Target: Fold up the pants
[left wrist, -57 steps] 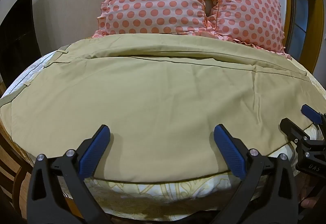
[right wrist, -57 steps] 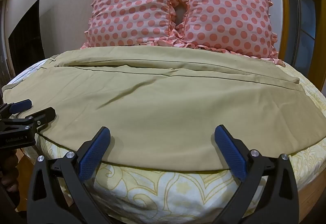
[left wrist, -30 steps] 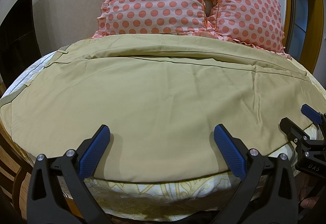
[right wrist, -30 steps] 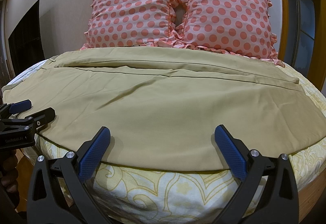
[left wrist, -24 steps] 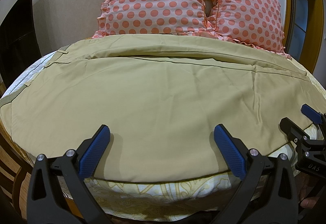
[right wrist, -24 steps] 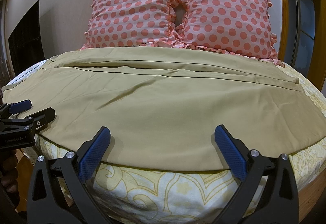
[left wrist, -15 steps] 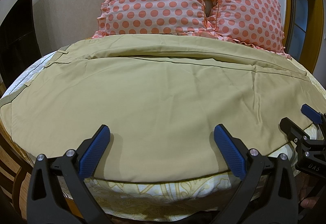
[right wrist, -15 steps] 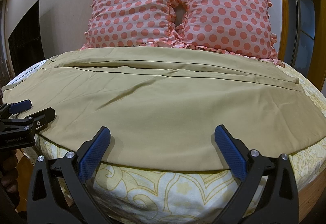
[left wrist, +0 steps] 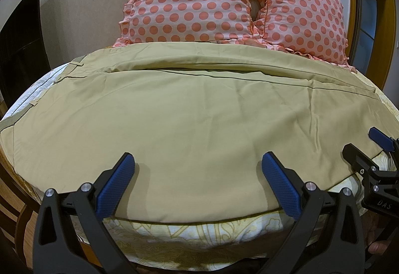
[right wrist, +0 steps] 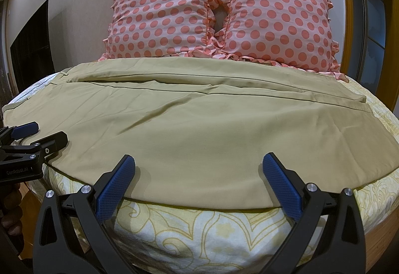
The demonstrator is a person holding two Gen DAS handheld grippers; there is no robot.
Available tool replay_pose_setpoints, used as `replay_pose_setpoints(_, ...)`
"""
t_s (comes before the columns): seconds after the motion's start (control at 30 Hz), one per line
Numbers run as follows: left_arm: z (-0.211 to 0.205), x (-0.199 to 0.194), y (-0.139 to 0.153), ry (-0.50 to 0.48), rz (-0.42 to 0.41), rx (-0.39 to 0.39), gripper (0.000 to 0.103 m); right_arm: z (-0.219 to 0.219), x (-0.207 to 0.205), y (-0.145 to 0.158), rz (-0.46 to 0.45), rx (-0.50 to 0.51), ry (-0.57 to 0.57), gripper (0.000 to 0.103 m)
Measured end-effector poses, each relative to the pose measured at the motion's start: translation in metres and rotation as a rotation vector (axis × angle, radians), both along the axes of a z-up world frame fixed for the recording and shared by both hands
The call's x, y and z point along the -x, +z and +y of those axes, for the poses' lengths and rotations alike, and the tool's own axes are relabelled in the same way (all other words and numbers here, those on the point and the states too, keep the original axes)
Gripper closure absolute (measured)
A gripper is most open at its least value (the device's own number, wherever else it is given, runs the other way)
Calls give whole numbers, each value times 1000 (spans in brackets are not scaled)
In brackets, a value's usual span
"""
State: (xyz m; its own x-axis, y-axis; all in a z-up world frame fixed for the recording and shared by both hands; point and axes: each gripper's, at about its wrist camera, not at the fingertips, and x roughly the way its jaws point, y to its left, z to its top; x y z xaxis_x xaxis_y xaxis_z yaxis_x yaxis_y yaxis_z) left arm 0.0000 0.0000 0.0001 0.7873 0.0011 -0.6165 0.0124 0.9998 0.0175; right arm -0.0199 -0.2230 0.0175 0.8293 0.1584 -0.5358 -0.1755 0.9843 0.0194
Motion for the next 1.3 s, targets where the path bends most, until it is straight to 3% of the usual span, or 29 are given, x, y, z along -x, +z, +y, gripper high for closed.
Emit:
replay_pose_setpoints(0.37,2,1,-1,-21,-15,-3,2,1,5,-6,-16,-2,6,1)
replay_pose_setpoints(0.47,4,-7,4,-49,26,6,2,-3,-9,7,73,-4,60,1)
replay_pose_setpoints(0.53,9,-10,12,-44,11,12,2,-21,-26,30,99,-62,61,1)
replay_pose_setpoints(0.67,17,-17,37,-7,-73,-12,2,-77,-77,80,64,-157,-116,1)
replay_pose_setpoints(0.8,18,-30,51,-6,-101,2,2,-142,-171,92,187,-301,-335,1)
replay_pose_setpoints(0.83,18,-34,54,-10,-106,0,2,-159,-202,86,236,-322,-399,3)
replay_pose_setpoints(0.93,17,-43,57,-17,-117,-9,2,-200,-275,65,346,-317,-564,37)
replay_pose_setpoints(1.1,20,-59,56,-22,-113,-2,2,-240,-342,37,416,-333,-744,38)
replay_pose_setpoints(1.2,21,-68,51,-23,-94,-2,2,-247,-368,23,433,-280,-823,38)
replay_pose_setpoints(1.23,22,-70,48,-25,-85,-3,2,-247,-370,22,428,-248,-833,42)
replay_pose_setpoints(1.3,23,-73,45,-24,-73,-2,2,-243,-373,18,415,-137,-852,62)
